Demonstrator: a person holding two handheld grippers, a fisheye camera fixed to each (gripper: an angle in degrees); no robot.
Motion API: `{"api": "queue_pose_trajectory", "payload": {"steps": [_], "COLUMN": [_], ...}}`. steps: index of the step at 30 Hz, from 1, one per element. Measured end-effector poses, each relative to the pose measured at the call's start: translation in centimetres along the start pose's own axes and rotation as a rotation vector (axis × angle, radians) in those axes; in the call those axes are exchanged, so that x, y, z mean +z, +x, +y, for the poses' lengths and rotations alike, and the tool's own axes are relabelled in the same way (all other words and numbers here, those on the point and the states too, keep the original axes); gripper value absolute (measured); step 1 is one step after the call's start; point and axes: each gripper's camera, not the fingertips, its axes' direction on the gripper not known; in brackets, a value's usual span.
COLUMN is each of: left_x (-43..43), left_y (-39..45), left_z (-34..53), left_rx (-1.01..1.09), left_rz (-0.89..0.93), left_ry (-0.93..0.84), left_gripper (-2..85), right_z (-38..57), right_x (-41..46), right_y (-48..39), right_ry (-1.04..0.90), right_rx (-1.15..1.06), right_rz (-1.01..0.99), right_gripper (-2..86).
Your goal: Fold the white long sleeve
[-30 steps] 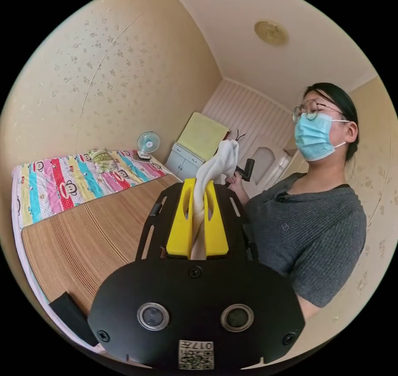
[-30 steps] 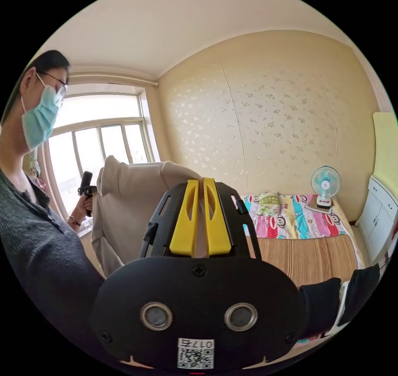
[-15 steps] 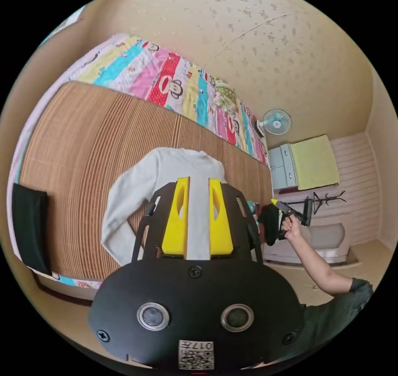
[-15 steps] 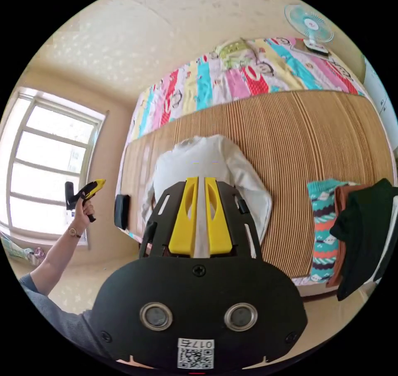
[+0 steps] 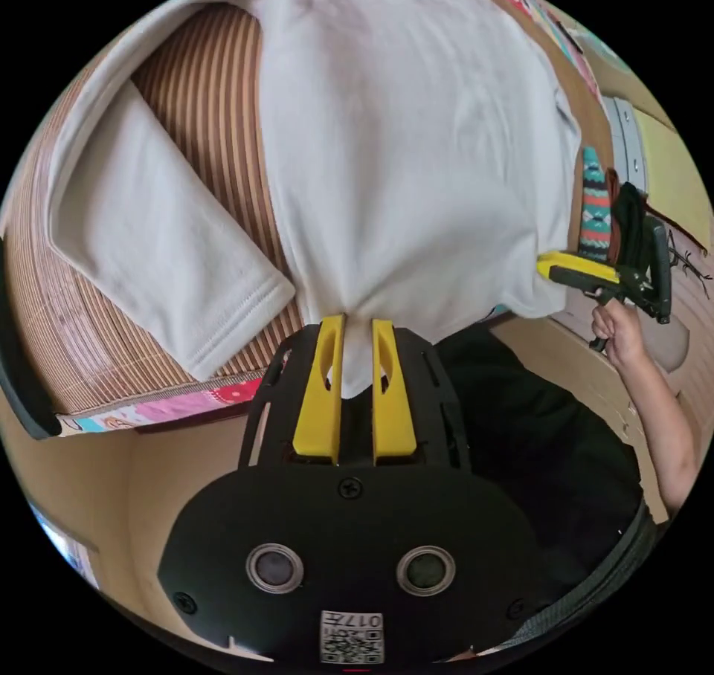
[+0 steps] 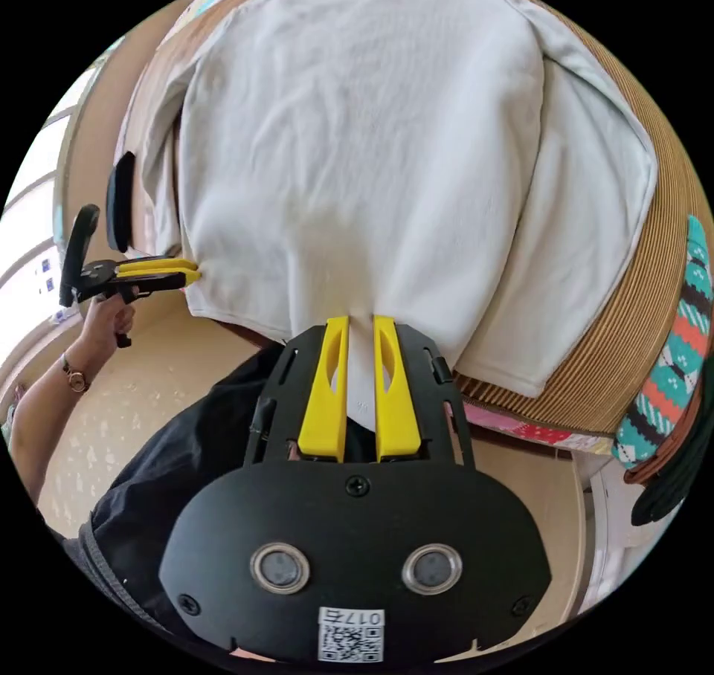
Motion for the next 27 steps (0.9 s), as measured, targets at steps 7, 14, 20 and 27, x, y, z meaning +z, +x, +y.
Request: {"api": "queue_pose_trajectory", "payload": {"steps": [7,14,20,27], "left_x": [-4.8,-6.5,-5.3,-9.9], "left_y": [-7.3,-17.8,-15.6,-12.9], "left_z": [11.2,20.2,12.7,17.6], "left_rx": [-0.415,-0.916,-0.556,-0.228], "left_rz": [0.457,0.494,0.128,-0.109], "left_ry": [0.42,0.719,0.312,0.297], "left_gripper": [6.2,11.7,9.4,2.7], "right_z": [3.3,7.8,11.2,15.6], "right_x": [3.1,2.6,3.9,6.0], "right_y": [1.8,4.0,4.8,6.8], "right_ry": [-0.125,-0.099,-0.058,0.182], "right_rx": [0.084,0.206,0.397,0.707], "right_rz": [0.036,-0.022,-0.153,-0.764], "right_gripper": [1.2,1.3,2.5,4.0]}}
